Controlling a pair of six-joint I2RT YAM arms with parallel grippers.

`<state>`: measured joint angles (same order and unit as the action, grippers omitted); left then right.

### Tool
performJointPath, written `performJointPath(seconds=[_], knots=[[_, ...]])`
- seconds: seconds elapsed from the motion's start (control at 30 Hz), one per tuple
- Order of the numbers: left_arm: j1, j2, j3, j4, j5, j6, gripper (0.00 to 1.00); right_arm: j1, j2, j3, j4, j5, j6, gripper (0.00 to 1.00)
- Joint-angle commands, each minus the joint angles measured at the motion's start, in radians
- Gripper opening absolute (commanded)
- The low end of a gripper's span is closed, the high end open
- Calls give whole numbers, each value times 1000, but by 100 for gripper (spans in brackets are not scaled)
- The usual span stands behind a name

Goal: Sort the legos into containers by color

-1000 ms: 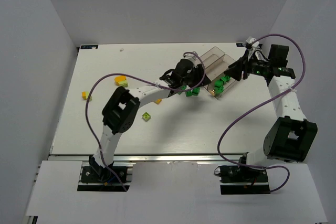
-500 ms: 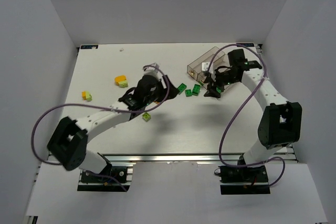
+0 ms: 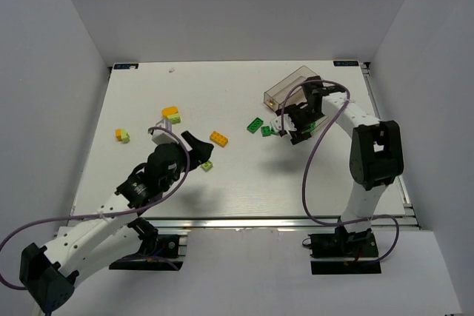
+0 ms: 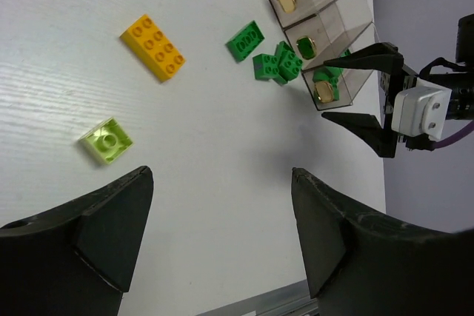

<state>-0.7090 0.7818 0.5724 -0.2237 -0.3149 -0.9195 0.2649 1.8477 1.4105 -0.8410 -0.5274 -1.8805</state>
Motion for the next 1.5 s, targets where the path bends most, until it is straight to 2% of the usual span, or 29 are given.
performJointPath(seconds=[0.0, 0.13, 0.63, 1.2, 1.47], knots=[[0, -68, -37, -72, -52, -65, 85, 34, 14, 74, -36, 44, -132, 83], [2, -98, -49, -95, -67, -82, 85, 62, 56, 105, -32, 66, -154, 81], [2, -33, -45, -78, -50, -71, 85, 112, 185, 196, -7, 155, -175, 76], [2, -4, -45, -63, -47, -65, 86, 135, 249, 254, -21, 211, -189, 72], [2, -3, -45, -57, -49, -68, 86, 139, 274, 283, -41, 239, -193, 67]])
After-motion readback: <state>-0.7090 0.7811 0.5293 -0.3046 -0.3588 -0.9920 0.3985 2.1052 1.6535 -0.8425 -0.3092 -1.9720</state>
